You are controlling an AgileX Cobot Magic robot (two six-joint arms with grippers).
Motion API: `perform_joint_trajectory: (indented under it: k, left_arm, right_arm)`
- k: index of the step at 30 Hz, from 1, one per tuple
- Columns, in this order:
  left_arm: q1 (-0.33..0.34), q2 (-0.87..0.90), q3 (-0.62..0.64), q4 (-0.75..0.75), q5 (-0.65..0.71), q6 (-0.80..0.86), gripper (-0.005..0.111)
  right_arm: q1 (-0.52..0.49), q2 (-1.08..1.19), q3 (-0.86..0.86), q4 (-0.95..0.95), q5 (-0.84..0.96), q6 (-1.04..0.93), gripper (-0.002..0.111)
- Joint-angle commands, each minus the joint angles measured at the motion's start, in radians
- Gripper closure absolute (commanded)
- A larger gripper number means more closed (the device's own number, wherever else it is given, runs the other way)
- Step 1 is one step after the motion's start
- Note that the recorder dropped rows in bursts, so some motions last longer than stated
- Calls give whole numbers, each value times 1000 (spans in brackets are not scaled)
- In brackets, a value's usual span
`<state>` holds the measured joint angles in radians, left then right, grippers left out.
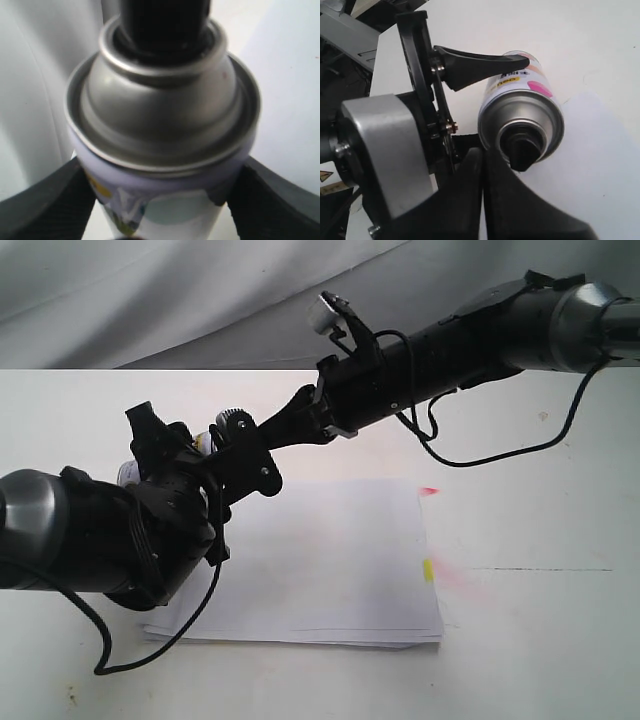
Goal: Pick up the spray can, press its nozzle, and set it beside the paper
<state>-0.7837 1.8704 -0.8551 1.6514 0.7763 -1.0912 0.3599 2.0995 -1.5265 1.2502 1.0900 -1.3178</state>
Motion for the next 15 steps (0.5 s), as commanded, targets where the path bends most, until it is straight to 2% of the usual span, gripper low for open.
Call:
perform_joint_trajectory:
  k: [1, 15]
  left_arm:
    - [-5, -10, -11, 29, 39, 0, 107]
    - [-5, -10, -11, 29, 39, 2, 107]
  right_arm:
    - [1, 2, -6, -37, -36, 15, 108]
    - [1, 2, -6, -39, -77, 15, 108]
